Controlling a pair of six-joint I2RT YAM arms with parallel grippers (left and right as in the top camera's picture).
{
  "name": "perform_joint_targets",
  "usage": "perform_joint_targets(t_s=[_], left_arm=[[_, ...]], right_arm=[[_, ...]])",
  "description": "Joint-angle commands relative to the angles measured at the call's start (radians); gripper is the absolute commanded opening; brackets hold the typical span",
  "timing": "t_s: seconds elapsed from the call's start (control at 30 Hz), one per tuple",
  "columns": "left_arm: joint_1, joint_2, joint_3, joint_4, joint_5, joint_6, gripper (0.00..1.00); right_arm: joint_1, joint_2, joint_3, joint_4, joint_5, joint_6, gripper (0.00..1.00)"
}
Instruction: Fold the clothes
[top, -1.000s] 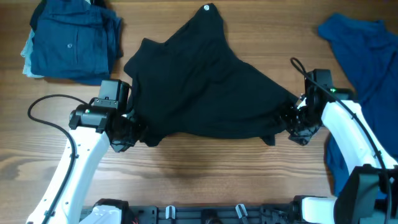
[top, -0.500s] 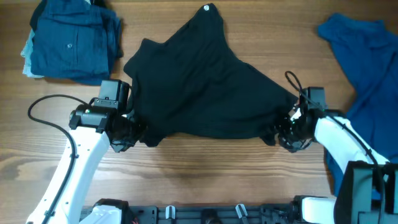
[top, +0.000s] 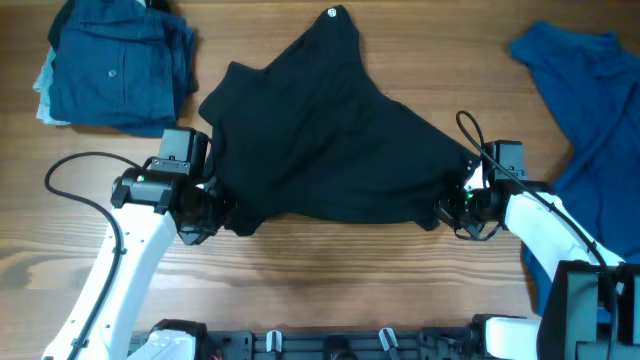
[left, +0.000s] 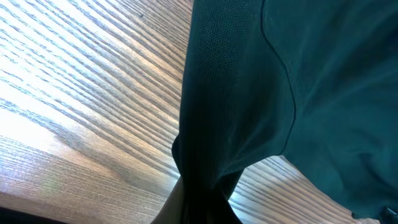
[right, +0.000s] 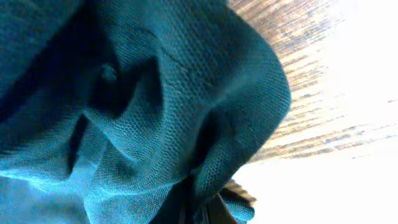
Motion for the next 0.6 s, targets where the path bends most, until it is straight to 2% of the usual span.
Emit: perform_joint_targets(t_s=[0.0, 0.27, 0.57], left_arm=[[0.006, -0.017, -0.004, -0.020, -0.020, 0.009, 0.04], [0.006, -0.089, 0.027, -0.102, -0.021, 0.009, 0.04], [0.006, -0.171, 0.067, -0.232, -0.022, 0.008, 0.04]], right_arm=[[-0.002, -0.014, 0.023, -0.060, -0.003, 0.005, 0.04], [-0.002, -0.180, 0.208, -0.428, 0.210, -0.003, 0.04], [-0.002, -0.298, 0.224, -0.578, 0.244, 0.003, 0.04]])
